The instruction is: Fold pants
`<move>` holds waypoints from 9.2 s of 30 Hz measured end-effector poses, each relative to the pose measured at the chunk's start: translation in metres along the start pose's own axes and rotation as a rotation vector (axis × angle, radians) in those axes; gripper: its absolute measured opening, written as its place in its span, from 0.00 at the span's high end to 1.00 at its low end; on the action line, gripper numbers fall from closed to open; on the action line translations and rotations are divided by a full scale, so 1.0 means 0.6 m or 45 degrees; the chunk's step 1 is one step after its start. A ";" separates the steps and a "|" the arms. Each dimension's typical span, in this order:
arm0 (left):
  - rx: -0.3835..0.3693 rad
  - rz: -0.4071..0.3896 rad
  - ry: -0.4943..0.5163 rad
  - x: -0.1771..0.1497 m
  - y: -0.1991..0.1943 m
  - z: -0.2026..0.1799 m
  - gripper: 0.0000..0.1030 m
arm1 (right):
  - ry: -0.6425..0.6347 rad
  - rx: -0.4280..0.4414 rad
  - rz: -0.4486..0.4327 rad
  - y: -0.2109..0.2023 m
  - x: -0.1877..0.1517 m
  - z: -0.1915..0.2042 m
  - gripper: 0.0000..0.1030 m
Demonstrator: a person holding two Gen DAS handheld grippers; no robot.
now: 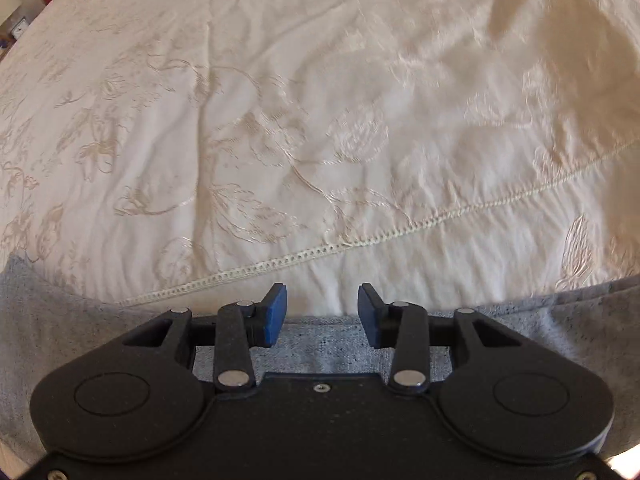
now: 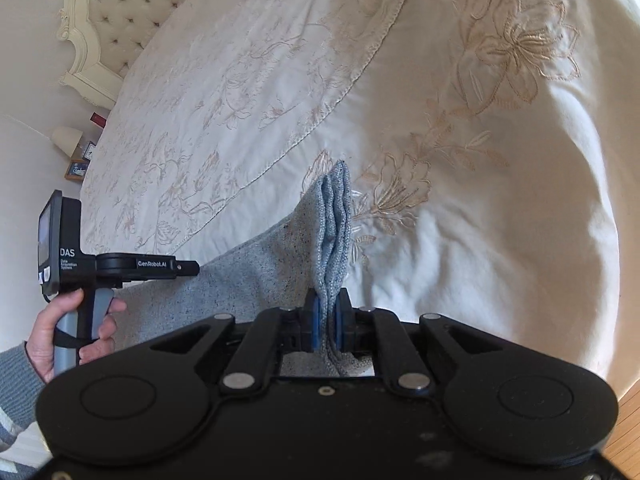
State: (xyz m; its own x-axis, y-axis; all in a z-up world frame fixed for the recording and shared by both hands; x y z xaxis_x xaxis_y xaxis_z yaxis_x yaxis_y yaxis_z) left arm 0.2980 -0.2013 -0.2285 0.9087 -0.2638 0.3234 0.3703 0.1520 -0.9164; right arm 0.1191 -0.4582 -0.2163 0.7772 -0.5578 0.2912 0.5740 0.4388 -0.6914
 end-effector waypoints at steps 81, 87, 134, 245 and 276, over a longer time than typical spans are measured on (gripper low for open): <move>0.168 0.187 -0.378 -0.277 -0.025 0.440 0.52 | -0.591 -0.252 0.203 0.351 -0.092 0.336 0.69; 0.323 0.219 -0.543 -0.322 -0.046 0.527 0.52 | -0.623 -0.316 0.315 0.394 -0.092 0.297 0.68; -0.259 0.099 -0.627 -0.382 0.171 0.893 0.09 | -0.736 -0.456 0.147 0.410 -0.376 0.732 0.68; 0.054 0.075 -0.227 -0.261 -0.020 0.445 0.60 | -0.499 -0.156 0.129 0.276 -0.177 0.458 0.93; 0.013 0.078 0.150 -0.191 0.101 0.398 0.53 | -0.244 -0.535 -0.096 0.239 -0.167 0.328 0.76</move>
State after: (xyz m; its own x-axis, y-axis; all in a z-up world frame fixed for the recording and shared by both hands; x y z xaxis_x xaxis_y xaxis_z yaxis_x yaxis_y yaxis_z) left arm 0.2625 0.0658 -0.2649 0.9012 -0.3634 0.2364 0.3171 0.1809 -0.9310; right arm 0.1745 -0.2005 -0.2144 0.7938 -0.4193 0.4405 0.5072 0.0567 -0.8600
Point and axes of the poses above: each gripper's, at about its wrist camera, not at the fingertips, and y roughly the way its jaws point, z to its left, x to its top, the point moved 10 cm from there along y, roughly the way its jaws point, and after that the axes turned 12 degrees about x, right-handed, at the moved point
